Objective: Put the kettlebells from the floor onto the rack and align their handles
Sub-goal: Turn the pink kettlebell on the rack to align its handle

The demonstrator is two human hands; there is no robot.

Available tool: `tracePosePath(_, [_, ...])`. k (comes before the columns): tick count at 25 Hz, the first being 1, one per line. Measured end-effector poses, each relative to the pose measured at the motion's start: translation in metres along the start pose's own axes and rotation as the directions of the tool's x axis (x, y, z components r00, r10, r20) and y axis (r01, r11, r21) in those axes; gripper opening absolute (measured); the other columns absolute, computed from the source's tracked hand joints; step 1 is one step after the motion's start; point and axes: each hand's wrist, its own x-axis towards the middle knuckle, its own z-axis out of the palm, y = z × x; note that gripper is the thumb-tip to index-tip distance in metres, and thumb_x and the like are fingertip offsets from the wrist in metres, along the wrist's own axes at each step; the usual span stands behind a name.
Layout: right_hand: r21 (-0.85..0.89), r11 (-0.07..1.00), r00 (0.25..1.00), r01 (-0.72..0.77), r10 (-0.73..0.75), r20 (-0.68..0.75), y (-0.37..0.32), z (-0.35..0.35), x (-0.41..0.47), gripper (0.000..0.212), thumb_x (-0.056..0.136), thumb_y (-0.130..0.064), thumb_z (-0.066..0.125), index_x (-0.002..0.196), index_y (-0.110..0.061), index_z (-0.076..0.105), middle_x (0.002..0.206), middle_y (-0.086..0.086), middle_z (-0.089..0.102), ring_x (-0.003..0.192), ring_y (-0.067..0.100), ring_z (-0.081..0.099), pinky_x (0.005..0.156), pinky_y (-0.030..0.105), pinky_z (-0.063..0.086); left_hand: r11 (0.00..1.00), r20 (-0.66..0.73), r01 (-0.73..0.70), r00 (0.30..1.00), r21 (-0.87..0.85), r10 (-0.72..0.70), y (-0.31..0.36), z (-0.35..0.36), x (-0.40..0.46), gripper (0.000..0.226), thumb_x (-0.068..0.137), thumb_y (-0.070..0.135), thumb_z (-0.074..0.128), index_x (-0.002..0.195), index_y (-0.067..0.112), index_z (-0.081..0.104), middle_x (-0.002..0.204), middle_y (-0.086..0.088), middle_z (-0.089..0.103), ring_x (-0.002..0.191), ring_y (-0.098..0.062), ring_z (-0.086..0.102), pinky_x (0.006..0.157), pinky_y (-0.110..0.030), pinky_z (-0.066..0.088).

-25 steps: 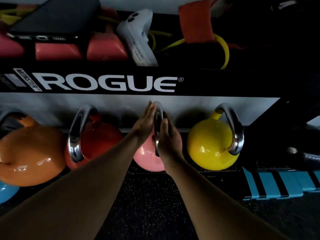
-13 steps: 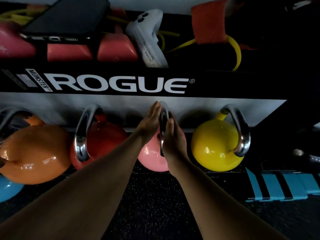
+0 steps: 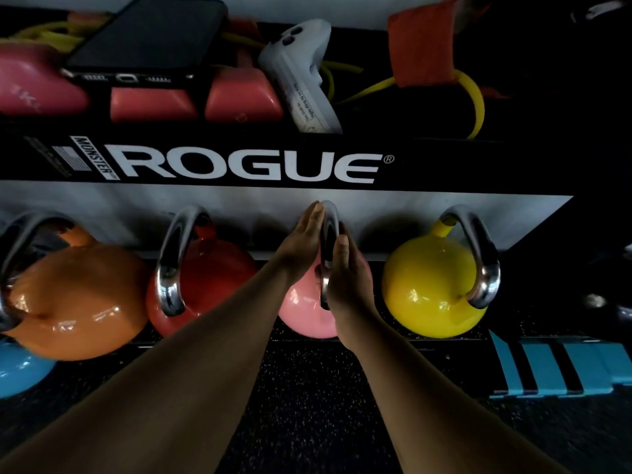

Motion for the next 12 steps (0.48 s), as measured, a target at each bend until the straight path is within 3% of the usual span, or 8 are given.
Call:
tracePosePath(2, [-0.026,0.999,1.000,0.026,-0.026,-0.006,0.0006,-0.0002,-0.0012,0.044,0.105,-0.038,0.029,0.147,-0.035,0.039,0.139,0.000,0.058,0.109,0.005,0.061,0.083,0.021,0.053,1.000,0.001,-0.008,1.000,-0.006,0.008,0.0013,0.0003,-0.0022,0.052,0.105,0.038,0.022,0.154,0.019,0.020,0.162,0.002,0.019,0.149,-0.013,0.014,0.109,-0.019,0.012])
tracePosePath(6, [-0.019,0.999,0.999,0.030,-0.029,0.019,0.0003,-0.0016,-0.0006,0.045,0.106,-0.036,0.027,0.150,-0.031,0.035,0.145,0.004,0.053,0.123,0.018,0.058,0.086,0.017,0.050,0.996,-0.013,0.022,1.000,-0.091,-0.024,0.0036,0.0026,-0.0045,0.053,0.104,0.042,0.025,0.153,0.023,0.024,0.162,0.000,0.023,0.148,-0.016,0.019,0.108,-0.021,0.017])
tracePosePath(9, [-0.042,0.998,0.999,0.037,-0.036,0.011,-0.0006,-0.0016,-0.0021,0.045,0.106,-0.037,0.027,0.150,-0.033,0.035,0.144,0.003,0.054,0.114,0.012,0.059,0.079,0.014,0.052,0.997,-0.018,0.022,1.000,-0.072,-0.023,0.0019,0.0029,-0.0042,0.053,0.104,0.044,0.025,0.153,0.024,0.026,0.161,0.000,0.024,0.147,-0.015,0.021,0.108,-0.021,0.018])
tracePosePath(12, [-0.048,0.998,0.999,0.044,-0.043,0.009,0.0011,-0.0008,-0.0030,0.045,0.106,-0.038,0.025,0.150,-0.035,0.033,0.144,0.001,0.053,0.122,0.014,0.056,0.075,0.009,0.051,0.994,0.003,0.039,0.999,-0.102,-0.039,-0.0003,0.0023,-0.0035,0.063,0.097,0.060,0.030,0.152,0.030,0.030,0.160,-0.001,0.028,0.146,-0.017,0.027,0.117,-0.031,0.020])
